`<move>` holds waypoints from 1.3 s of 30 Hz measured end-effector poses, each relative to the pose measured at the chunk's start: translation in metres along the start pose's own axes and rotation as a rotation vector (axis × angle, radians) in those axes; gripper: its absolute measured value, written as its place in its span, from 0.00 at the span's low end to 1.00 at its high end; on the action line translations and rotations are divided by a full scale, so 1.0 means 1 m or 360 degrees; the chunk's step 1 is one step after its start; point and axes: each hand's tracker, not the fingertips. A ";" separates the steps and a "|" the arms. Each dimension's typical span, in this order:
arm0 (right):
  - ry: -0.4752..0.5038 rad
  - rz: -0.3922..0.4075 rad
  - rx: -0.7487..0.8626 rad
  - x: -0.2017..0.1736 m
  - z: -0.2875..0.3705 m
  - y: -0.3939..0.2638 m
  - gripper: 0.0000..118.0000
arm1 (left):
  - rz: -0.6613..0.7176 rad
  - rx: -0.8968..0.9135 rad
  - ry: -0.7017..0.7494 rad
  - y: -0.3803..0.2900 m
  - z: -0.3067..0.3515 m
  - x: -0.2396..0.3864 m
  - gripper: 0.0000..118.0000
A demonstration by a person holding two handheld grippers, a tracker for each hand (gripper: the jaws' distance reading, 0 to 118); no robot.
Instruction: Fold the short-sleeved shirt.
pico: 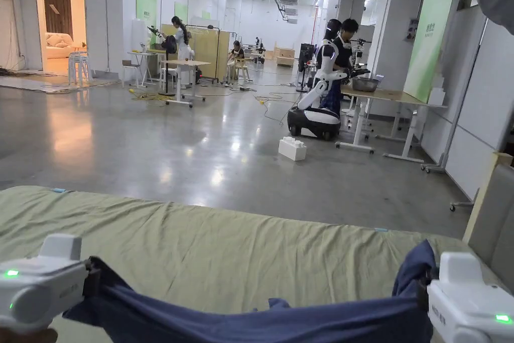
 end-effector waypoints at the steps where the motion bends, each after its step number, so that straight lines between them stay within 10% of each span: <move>1: -0.0012 -0.0007 -0.0011 0.001 0.010 -0.013 0.03 | 0.0009 -0.0015 0.0003 -0.015 0.008 -0.002 0.05; 29: -0.0006 0.0046 -0.0665 -0.005 0.098 -0.232 0.06 | 0.0041 -0.0602 0.0041 -0.187 0.039 -0.030 0.11; 34: -0.0045 0.0041 -0.0513 -0.009 0.105 -0.205 0.56 | 0.0048 -0.0471 0.0149 -0.164 0.051 -0.035 0.72; 39: 0.0047 -0.0014 -0.0282 -0.026 0.105 -0.161 0.78 | 0.0117 -0.0257 0.0061 -0.128 0.067 -0.023 0.73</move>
